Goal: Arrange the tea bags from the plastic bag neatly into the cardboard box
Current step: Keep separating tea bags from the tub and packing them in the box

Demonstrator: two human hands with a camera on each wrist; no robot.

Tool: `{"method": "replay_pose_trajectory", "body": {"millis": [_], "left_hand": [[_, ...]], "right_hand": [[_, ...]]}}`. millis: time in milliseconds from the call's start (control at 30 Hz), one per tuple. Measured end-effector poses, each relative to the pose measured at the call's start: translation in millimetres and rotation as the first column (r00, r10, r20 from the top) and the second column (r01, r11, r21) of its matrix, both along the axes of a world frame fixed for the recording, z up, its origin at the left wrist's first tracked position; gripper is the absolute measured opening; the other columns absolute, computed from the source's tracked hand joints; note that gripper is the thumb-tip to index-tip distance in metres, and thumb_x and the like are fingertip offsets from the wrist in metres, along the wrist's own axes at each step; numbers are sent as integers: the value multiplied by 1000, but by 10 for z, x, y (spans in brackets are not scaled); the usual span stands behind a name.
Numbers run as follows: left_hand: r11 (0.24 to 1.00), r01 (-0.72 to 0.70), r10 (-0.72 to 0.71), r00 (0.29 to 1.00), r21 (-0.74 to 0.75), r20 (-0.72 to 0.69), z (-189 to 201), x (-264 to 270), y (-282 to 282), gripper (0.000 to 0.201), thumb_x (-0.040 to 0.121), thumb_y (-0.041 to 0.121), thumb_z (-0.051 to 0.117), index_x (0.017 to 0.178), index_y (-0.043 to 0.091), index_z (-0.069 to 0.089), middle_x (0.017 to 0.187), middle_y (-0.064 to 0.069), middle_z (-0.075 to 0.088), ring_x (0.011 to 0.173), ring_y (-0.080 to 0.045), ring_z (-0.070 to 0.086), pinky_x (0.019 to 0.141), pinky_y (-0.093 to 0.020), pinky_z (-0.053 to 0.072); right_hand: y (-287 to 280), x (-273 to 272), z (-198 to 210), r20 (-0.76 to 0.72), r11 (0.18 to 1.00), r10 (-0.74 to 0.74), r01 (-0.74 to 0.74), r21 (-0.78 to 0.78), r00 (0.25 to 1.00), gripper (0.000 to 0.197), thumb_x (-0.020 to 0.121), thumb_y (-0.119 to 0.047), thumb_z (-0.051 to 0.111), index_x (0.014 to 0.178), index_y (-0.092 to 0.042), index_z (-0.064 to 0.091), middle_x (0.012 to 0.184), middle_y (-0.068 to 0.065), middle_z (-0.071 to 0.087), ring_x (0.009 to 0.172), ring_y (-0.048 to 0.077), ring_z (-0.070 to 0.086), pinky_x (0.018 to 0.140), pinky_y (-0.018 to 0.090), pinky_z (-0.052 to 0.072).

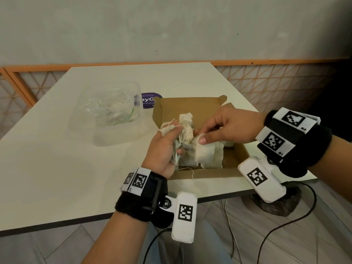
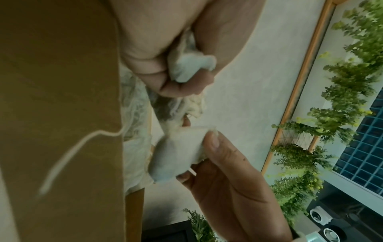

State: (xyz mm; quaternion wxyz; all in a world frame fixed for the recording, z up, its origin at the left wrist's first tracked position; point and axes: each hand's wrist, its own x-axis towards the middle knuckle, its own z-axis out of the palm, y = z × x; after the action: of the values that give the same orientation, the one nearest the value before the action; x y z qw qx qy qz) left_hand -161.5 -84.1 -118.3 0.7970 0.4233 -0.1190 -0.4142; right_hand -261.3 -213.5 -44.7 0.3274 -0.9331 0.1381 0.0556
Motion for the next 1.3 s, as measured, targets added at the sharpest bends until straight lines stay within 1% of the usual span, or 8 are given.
{"method": "replay_pose_trajectory", "body": {"millis": [200, 367, 467, 600, 833, 967, 1100, 1300], "left_hand": [[997, 27, -32, 997, -71, -69, -4, 16, 21, 26, 98, 13, 40, 118, 3, 53, 109, -20, 63, 69, -13, 60, 34, -11, 33], [992, 18, -33, 993, -127, -114, 0, 24, 65, 25, 95, 10, 45, 120, 7, 49, 102, -18, 68, 70, -12, 68, 35, -11, 33], [991, -2, -13, 994, -136, -109, 7, 16, 71, 14, 92, 7, 50, 105, 5, 55, 87, -11, 70, 60, -5, 64, 35, -10, 33], [996, 1, -12, 993, -93, -121, 15, -2, 49, 19, 95, 15, 47, 108, 3, 55, 83, -6, 69, 56, -3, 58, 35, -10, 31], [999, -22, 26, 985, 27, -169, 12, 14, 21, 31, 99, 25, 44, 122, 7, 53, 119, -13, 64, 103, -23, 60, 32, -12, 29], [999, -32, 36, 984, 29, -173, 16, 23, 22, 19, 99, 25, 45, 98, 12, 59, 84, -5, 74, 73, -14, 67, 32, -11, 27], [998, -40, 48, 984, 47, -170, -30, 49, -7, 27, 98, 28, 47, 114, 8, 57, 96, -7, 67, 54, -8, 60, 32, -13, 29], [999, -25, 32, 987, 48, -158, -5, 30, -7, 25, 99, 28, 44, 93, 11, 61, 72, -2, 68, 41, -5, 51, 33, -12, 28]], "right_hand": [[122, 51, -209, 93, 995, 15, -24, 99, 996, 14, 82, -22, 67, 95, -18, 73, 103, -5, 68, 99, 11, 60, 98, 32, 43], [73, 41, -209, 148, 989, -91, 71, 130, 985, 13, 84, -20, 66, 95, -18, 72, 87, -2, 69, 71, 3, 56, 63, 14, 48], [-32, -21, -116, 215, 984, -122, 91, 151, 969, 8, 81, -21, 69, 87, -24, 73, 85, -5, 73, 76, 1, 64, 75, 16, 48], [-64, -61, -56, 284, 983, -129, 85, 162, 950, 9, 80, -18, 70, 86, -23, 74, 94, 2, 74, 94, 18, 67, 93, 36, 50], [-45, -32, -113, 324, 983, -182, 167, 76, 928, 7, 78, -22, 73, 81, -28, 73, 89, 0, 73, 86, 14, 66, 88, 35, 51], [-17, -32, -63, 399, 981, -183, 138, 137, 899, 20, 76, -17, 74, 90, -31, 71, 89, 7, 71, 81, 17, 62, 81, 28, 48], [24, -12, -15, 336, 980, -137, 77, 185, 932, 49, 72, -12, 76, 115, -30, 59, 81, 19, 62, 74, 15, 53, 81, 20, 44], [152, 8, 0, 221, 994, -77, 58, 92, 972, 20, 74, -13, 76, 93, -16, 72, 85, 0, 69, 68, 1, 56, 70, 16, 45]]}}
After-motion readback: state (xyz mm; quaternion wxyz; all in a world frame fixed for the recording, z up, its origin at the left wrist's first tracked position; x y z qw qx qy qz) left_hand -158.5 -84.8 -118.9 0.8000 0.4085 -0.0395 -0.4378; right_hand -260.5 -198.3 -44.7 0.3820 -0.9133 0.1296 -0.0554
